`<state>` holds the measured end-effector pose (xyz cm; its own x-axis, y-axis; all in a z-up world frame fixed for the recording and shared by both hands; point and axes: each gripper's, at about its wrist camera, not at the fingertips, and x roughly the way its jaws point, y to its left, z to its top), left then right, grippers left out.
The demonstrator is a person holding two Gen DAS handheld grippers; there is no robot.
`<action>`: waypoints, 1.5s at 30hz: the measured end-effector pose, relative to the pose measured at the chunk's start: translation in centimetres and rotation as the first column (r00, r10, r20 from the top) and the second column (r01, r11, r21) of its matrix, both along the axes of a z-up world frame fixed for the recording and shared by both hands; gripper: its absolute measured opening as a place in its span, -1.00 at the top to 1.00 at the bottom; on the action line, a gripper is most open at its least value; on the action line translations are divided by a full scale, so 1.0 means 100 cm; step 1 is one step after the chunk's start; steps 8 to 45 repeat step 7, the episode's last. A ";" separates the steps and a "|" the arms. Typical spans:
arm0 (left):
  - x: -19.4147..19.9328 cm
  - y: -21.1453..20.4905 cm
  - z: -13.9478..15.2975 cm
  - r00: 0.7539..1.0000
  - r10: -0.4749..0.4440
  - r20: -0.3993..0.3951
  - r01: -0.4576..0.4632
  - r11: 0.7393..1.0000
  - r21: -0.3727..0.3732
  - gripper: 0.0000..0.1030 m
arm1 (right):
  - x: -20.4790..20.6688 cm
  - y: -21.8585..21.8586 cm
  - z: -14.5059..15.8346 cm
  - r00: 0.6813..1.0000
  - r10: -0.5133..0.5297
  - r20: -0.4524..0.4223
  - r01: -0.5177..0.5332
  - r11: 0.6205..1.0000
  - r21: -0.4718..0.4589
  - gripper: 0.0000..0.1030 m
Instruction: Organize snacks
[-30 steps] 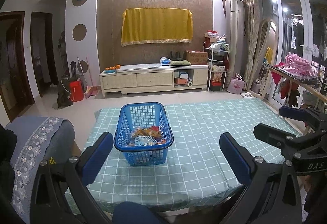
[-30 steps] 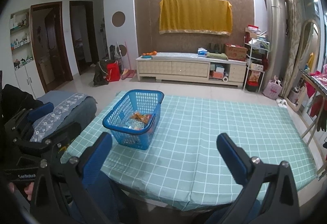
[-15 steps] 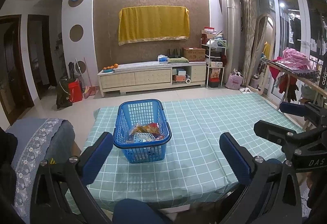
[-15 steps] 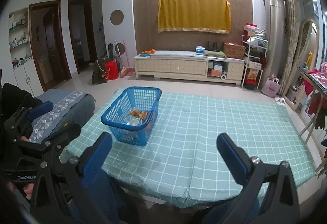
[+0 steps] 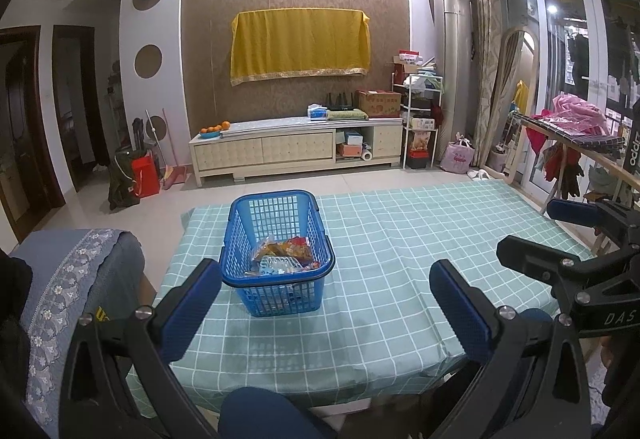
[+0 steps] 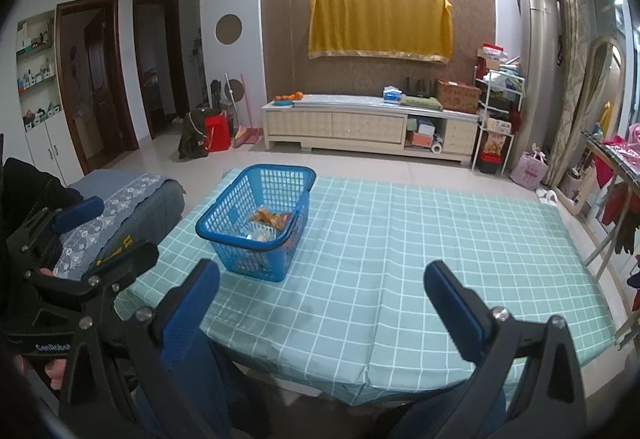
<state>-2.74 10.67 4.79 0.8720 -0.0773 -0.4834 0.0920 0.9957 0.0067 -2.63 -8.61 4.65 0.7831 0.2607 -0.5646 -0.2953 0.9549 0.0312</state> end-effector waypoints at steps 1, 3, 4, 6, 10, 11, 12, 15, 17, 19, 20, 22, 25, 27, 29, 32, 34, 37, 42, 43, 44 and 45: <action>0.000 0.000 0.000 1.000 -0.001 0.001 0.001 1.000 0.002 -1.00 | 0.000 0.000 0.000 1.000 0.001 -0.002 -0.001 1.000 -0.001 -1.00; 0.001 0.000 0.000 1.000 0.003 -0.001 -0.003 1.000 0.002 -1.00 | 0.000 0.002 -0.001 1.000 0.004 -0.004 -0.004 1.000 -0.003 -1.00; 0.001 0.000 -0.001 1.000 0.004 -0.002 -0.004 1.000 0.002 -1.00 | -0.001 0.002 -0.001 1.000 0.005 -0.004 -0.005 1.000 -0.004 -1.00; 0.001 0.000 -0.001 1.000 0.007 -0.004 -0.007 1.000 0.001 -1.00 | -0.001 0.003 -0.002 1.000 0.012 -0.006 -0.012 1.000 -0.006 -1.00; 0.001 0.001 -0.002 1.000 0.008 -0.006 -0.008 1.000 0.002 -1.00 | -0.002 0.003 -0.002 1.000 0.015 -0.005 -0.015 1.000 -0.007 -1.00; 0.001 0.001 -0.002 1.000 0.008 -0.006 -0.008 1.000 0.002 -1.00 | -0.002 0.003 -0.002 1.000 0.015 -0.005 -0.015 1.000 -0.007 -1.00; 0.001 0.001 -0.002 1.000 0.008 -0.006 -0.008 1.000 0.002 -1.00 | -0.002 0.003 -0.002 1.000 0.015 -0.005 -0.015 1.000 -0.007 -1.00; 0.001 0.001 -0.002 1.000 0.008 -0.006 -0.008 1.000 0.002 -1.00 | -0.002 0.003 -0.002 1.000 0.015 -0.005 -0.015 1.000 -0.007 -1.00; 0.001 0.001 -0.002 1.000 0.008 -0.006 -0.008 1.000 0.002 -1.00 | -0.002 0.003 -0.002 1.000 0.015 -0.005 -0.015 1.000 -0.007 -1.00; 0.001 0.001 -0.002 1.000 0.008 -0.006 -0.008 1.000 0.002 -1.00 | -0.002 0.003 -0.002 1.000 0.015 -0.005 -0.015 1.000 -0.007 -1.00; 0.001 0.001 -0.002 1.000 0.008 -0.006 -0.008 1.000 0.002 -1.00 | -0.002 0.003 -0.002 1.000 0.015 -0.005 -0.015 1.000 -0.007 -1.00; 0.001 0.001 -0.002 1.000 0.008 -0.006 -0.008 1.000 0.002 -1.00 | -0.002 0.003 -0.002 1.000 0.015 -0.005 -0.015 1.000 -0.007 -1.00; 0.001 0.001 -0.002 1.000 0.008 -0.006 -0.008 1.000 0.002 -1.00 | -0.002 0.003 -0.002 1.000 0.015 -0.005 -0.015 1.000 -0.007 -1.00; 0.001 0.001 -0.002 1.000 0.008 -0.006 -0.008 1.000 0.002 -1.00 | -0.002 0.003 -0.002 1.000 0.015 -0.005 -0.015 1.000 -0.007 -1.00; 0.001 0.001 -0.002 1.000 0.008 -0.006 -0.008 1.000 0.002 -1.00 | -0.002 0.003 -0.002 1.000 0.015 -0.005 -0.015 1.000 -0.007 -1.00; 0.001 0.001 -0.002 1.000 0.008 -0.006 -0.008 1.000 0.002 -1.00 | -0.002 0.003 -0.002 1.000 0.015 -0.005 -0.015 1.000 -0.007 -1.00; 0.001 0.001 -0.002 1.000 0.008 -0.006 -0.008 1.000 0.002 -1.00 | -0.002 0.003 -0.002 1.000 0.015 -0.005 -0.015 1.000 -0.007 -1.00; 0.001 0.001 -0.002 1.000 0.008 -0.006 -0.008 1.000 0.002 -1.00 | -0.002 0.003 -0.002 1.000 0.015 -0.005 -0.015 1.000 -0.007 -1.00; 0.001 0.001 -0.002 1.000 0.008 -0.006 -0.008 1.000 0.002 -1.00 | -0.002 0.003 -0.002 1.000 0.015 -0.005 -0.015 1.000 -0.007 -1.00; 0.001 0.001 -0.002 1.000 0.008 -0.006 -0.008 1.000 0.002 -1.00 | -0.002 0.003 -0.002 1.000 0.015 -0.005 -0.015 1.000 -0.007 -1.00; 0.001 0.001 -0.002 1.000 0.008 -0.006 -0.008 1.000 0.002 -1.00 | -0.002 0.003 -0.002 1.000 0.015 -0.005 -0.015 1.000 -0.007 -1.00; 0.001 0.001 -0.002 1.000 0.008 -0.006 -0.008 1.000 0.002 -1.00 | -0.002 0.003 -0.002 1.000 0.015 -0.005 -0.015 1.000 -0.007 -1.00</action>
